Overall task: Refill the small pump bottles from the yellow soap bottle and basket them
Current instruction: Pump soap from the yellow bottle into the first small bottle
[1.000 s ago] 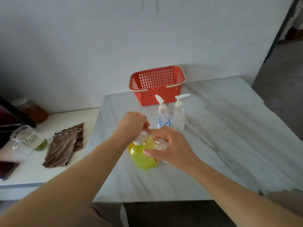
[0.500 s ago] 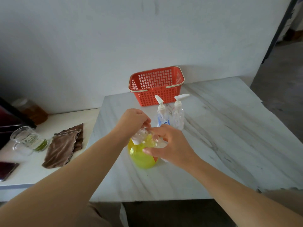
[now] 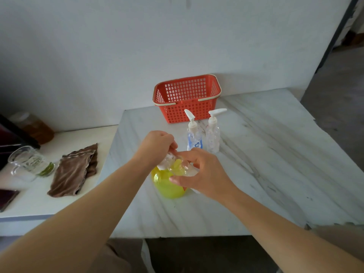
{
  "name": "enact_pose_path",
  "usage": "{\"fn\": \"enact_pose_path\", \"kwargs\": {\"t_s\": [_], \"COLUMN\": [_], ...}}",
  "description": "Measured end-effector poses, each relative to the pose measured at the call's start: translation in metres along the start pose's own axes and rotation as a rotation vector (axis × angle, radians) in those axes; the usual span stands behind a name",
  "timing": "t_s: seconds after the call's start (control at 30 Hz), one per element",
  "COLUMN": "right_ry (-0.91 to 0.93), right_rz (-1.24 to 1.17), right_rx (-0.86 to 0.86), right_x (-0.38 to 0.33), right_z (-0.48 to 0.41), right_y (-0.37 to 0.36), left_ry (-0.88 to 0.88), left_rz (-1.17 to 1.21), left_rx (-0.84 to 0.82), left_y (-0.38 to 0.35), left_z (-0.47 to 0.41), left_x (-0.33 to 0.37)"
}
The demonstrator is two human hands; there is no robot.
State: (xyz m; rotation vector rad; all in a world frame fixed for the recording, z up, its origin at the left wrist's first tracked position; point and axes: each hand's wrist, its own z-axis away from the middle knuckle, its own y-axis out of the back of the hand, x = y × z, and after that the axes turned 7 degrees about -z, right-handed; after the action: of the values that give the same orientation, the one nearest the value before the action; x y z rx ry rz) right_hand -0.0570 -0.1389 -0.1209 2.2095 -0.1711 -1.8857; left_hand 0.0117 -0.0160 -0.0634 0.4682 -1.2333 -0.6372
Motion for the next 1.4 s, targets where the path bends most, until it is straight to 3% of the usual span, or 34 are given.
{"fn": "enact_pose_path", "kwargs": {"t_s": [1.4], "right_ry": [-0.004], "right_rz": [0.037], "right_rx": [0.008], "right_x": [0.003], "right_z": [0.000], "right_y": [0.001], "left_ry": [-0.052], "left_rz": [-0.119], "left_rx": [0.055], "left_y": [-0.002], "left_z": [0.000], "left_x": [-0.001]}}
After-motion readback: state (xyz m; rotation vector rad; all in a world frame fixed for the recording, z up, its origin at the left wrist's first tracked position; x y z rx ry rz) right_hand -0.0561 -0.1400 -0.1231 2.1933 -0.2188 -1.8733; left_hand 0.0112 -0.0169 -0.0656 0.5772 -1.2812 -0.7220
